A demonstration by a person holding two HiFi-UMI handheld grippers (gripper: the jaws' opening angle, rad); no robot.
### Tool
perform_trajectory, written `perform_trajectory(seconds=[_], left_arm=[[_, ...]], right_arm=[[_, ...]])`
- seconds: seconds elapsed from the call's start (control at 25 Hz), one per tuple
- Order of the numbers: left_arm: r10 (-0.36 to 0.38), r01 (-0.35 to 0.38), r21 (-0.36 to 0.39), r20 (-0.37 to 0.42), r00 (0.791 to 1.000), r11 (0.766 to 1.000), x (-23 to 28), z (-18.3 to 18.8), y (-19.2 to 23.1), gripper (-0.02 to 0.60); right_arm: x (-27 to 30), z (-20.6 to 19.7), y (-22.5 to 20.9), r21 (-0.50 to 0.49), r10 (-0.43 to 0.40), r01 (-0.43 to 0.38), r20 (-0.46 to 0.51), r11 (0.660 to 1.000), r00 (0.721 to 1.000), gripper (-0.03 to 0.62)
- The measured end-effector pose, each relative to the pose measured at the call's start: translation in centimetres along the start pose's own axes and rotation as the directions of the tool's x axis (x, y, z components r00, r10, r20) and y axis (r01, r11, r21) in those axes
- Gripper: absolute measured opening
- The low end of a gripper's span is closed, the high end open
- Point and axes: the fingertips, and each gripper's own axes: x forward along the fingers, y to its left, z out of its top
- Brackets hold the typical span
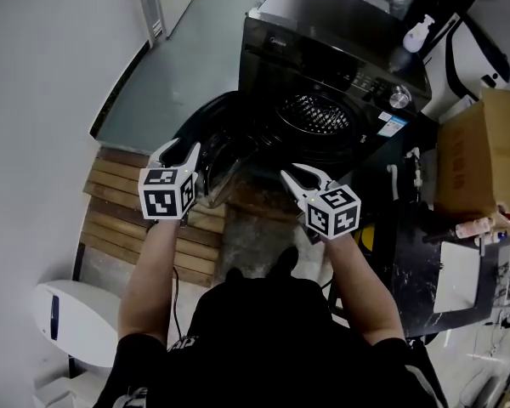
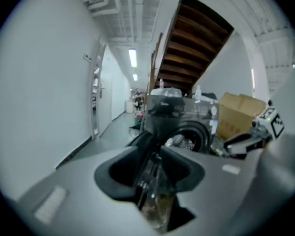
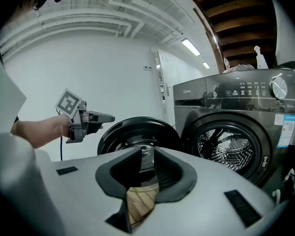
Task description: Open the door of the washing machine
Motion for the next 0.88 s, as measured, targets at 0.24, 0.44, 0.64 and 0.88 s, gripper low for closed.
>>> perform_trajectory(seconds=[0.24,0.44,0.64,0.88], left_arm=[[-0.096,0.096,0.005,0.035,0.995,0.995,2.6,2.9,-4.4,0.156],[-0.19,0.189,0.021,0.038,0.981,0.982,5.9,4.9,-8.9,0.145],[-0.236,0.235,0.023,0.049,0.97,0.972,9.0,7.0,-12.5,0.137],[-0.269,0.268,0.025,0.058,0.961,0.963,11.9,9.0,-16.4,0.115]], right_arm=[[-1.5,1.2,-3.2,-0.001,-0.015,0.015,0.026,1.0,1.0,0.067],[-2.8,1.9,-7.2,0.025,-0.048,0.047,0.053,0.999,0.997,0.067],[-3.9,2.2,-12.0,0.052,-0.084,0.081,0.061,0.995,0.995,0.064],[-5.2,2.4,-16.8,0.091,-0.112,0.105,0.079,0.99,0.99,0.058]])
